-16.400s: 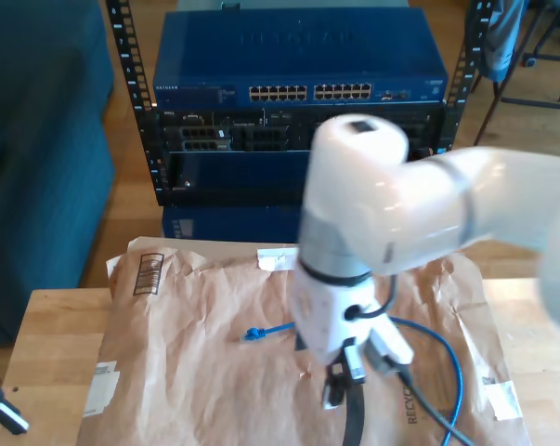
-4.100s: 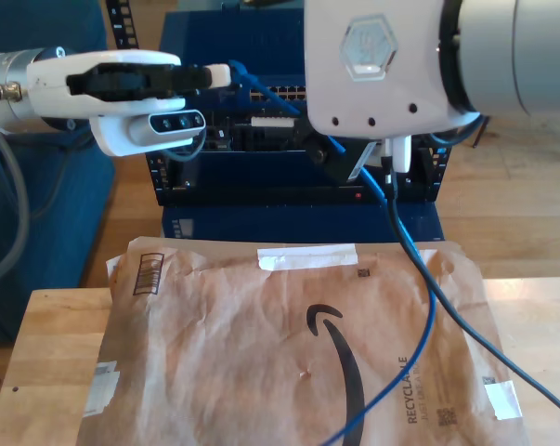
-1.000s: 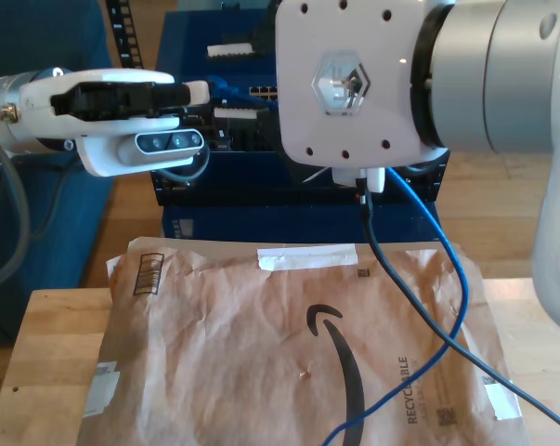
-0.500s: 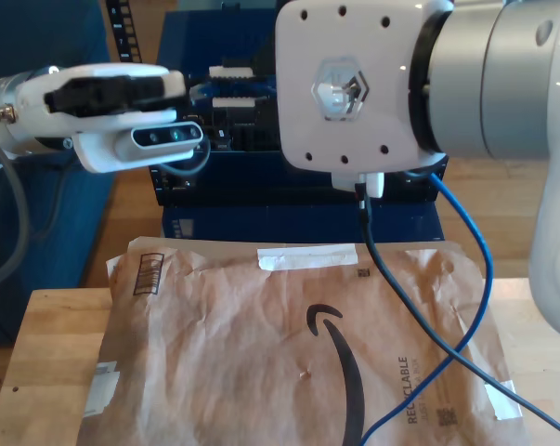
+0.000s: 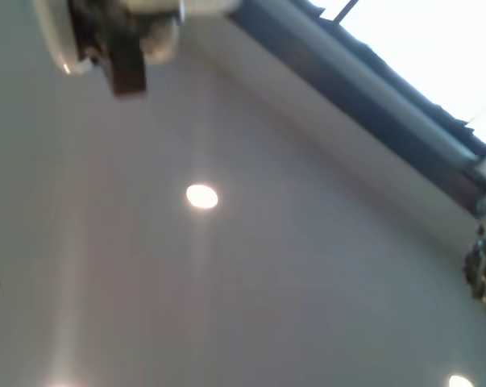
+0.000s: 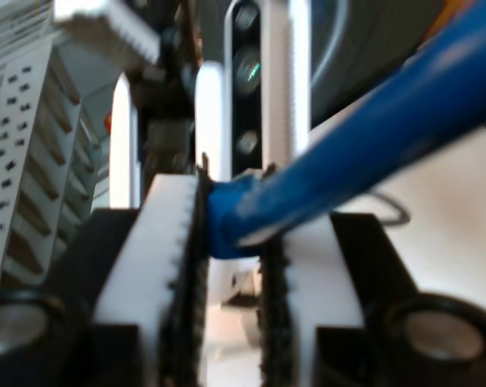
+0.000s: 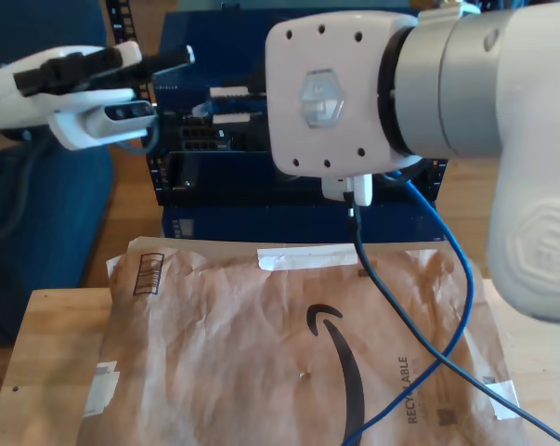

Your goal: Grab the cable and plug it in

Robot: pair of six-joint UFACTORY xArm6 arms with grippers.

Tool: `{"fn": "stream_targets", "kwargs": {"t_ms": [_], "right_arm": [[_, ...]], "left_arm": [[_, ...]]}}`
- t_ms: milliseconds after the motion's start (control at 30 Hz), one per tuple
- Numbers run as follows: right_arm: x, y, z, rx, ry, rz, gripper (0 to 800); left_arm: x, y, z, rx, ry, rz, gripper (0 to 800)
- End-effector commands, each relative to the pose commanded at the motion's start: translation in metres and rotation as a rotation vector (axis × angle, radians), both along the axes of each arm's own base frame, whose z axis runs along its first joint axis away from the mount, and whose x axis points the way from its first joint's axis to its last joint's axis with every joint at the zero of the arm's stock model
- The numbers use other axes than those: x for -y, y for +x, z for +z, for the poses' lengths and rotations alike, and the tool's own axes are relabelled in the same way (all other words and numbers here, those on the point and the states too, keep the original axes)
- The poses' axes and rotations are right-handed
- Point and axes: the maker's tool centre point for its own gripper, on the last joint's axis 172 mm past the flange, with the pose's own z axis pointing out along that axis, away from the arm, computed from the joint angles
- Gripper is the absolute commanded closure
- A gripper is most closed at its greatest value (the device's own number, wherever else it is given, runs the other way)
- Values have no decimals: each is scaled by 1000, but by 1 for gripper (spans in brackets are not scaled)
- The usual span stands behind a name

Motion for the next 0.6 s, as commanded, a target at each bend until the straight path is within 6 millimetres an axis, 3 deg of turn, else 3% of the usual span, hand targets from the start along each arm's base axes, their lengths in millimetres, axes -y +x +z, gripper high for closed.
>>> {"fn": "stream_targets", "kwargs": {"t_ms": [167, 267, 333, 433, 600], "right_arm": [[52, 22, -29, -113, -54, -83, 798], [77, 28, -42, -181, -63, -127, 798], [90, 30, -63, -251, -86, -145, 798], [128, 43, -89, -325, -99, -221, 798], [147, 40, -121, -386, -118, -254, 798]], "left_arm": [[-18, 8, -32, -21, 181, 36, 0], [-44, 10, -61, -43, 339, 73, 0], [-57, 6, -85, -39, 451, 75, 0], [-75, -4, -124, -10, 607, 50, 0], [-111, -20, -170, 50, 780, 25, 0]]}}
